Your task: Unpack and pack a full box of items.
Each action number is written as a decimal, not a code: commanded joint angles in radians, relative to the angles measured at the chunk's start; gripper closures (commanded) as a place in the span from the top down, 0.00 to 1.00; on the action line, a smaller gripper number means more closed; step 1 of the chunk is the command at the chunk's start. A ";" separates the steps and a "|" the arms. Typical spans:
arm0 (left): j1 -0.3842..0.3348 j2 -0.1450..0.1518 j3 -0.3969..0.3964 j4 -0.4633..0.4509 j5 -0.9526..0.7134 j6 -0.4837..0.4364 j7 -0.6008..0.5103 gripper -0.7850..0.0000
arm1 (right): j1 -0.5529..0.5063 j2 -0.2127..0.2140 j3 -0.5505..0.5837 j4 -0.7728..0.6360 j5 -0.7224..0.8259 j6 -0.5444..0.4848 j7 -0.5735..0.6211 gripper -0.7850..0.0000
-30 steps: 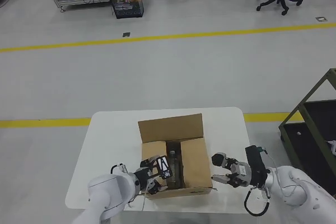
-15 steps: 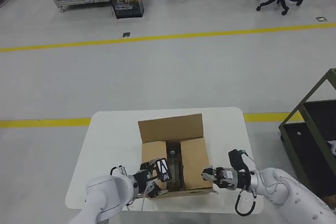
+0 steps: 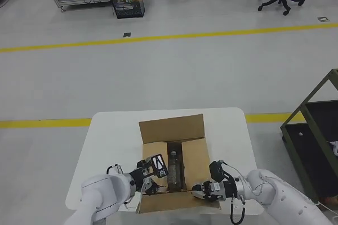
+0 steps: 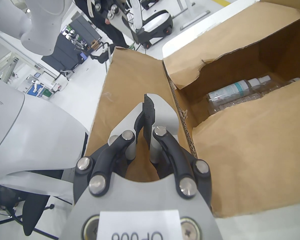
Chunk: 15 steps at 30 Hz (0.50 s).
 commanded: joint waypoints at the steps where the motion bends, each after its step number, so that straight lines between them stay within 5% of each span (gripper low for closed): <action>1: 0.003 0.003 -0.003 0.006 0.007 0.004 0.008 1.00 | 0.011 -0.005 -0.013 0.009 -0.014 0.000 0.008 0.00; 15: 0.000 0.019 -0.012 0.006 0.008 0.044 0.031 1.00 | 0.050 -0.044 -0.052 0.054 -0.166 0.022 -0.017 0.00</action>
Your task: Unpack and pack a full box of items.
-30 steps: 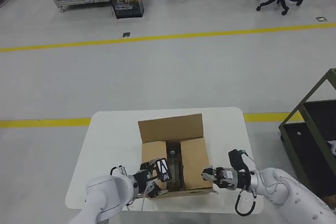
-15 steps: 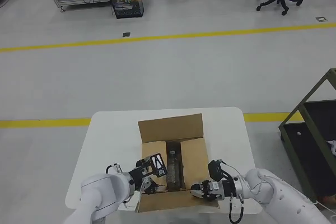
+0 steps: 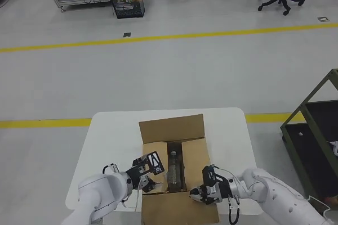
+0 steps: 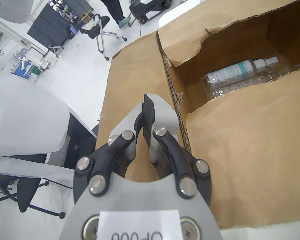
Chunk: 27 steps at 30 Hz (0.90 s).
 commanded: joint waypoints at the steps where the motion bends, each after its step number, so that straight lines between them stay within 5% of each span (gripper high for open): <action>1: -0.001 0.002 0.001 0.000 -0.001 0.007 0.003 1.00 | -0.001 -0.003 0.001 -0.003 -0.012 0.005 -0.007 0.00; 20: -0.002 0.004 0.002 0.000 -0.001 0.012 0.006 1.00 | -0.013 -0.024 0.011 0.006 -0.063 0.022 -0.016 0.00; 27: -0.002 0.004 0.002 0.000 -0.001 0.012 0.006 1.00 | -0.041 -0.007 0.100 -0.013 -0.047 -0.019 -0.155 0.00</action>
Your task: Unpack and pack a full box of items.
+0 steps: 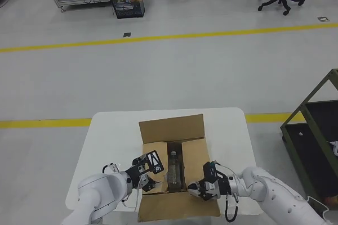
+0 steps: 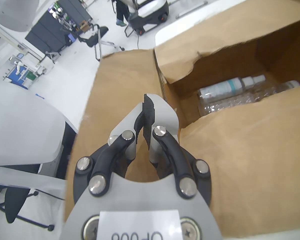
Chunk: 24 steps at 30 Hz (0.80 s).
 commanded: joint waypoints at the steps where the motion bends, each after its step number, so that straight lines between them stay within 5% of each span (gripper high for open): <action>1: 0.000 0.000 0.000 0.000 0.000 0.000 0.000 1.00 | -0.016 0.008 0.037 0.000 -0.004 0.001 -0.045 0.00; 9: -0.013 -0.001 0.030 0.011 0.011 0.071 0.044 1.00 | -0.130 0.044 0.227 0.035 -0.021 0.185 -0.232 0.00; 24: -0.167 -0.038 0.256 0.139 0.000 0.294 -0.109 1.00 | -0.224 0.033 0.289 0.088 0.078 0.374 -0.242 0.00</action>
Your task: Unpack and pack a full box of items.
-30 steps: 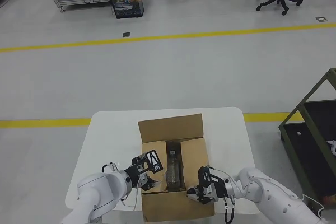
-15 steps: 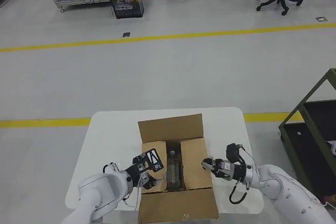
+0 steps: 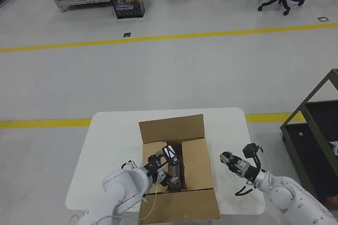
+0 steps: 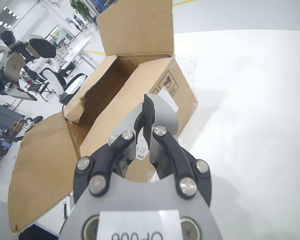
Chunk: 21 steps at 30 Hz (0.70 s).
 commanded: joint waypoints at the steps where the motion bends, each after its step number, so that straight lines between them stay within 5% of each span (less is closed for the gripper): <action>1: -0.014 -0.004 0.023 0.007 0.002 0.011 -0.016 1.00 | 0.000 -0.007 -0.011 0.007 0.004 0.011 0.004 0.00; 21: -0.002 -0.003 0.022 0.035 0.066 0.079 0.022 1.00 | 0.072 -0.095 -0.151 0.084 -0.013 -0.062 0.026 0.00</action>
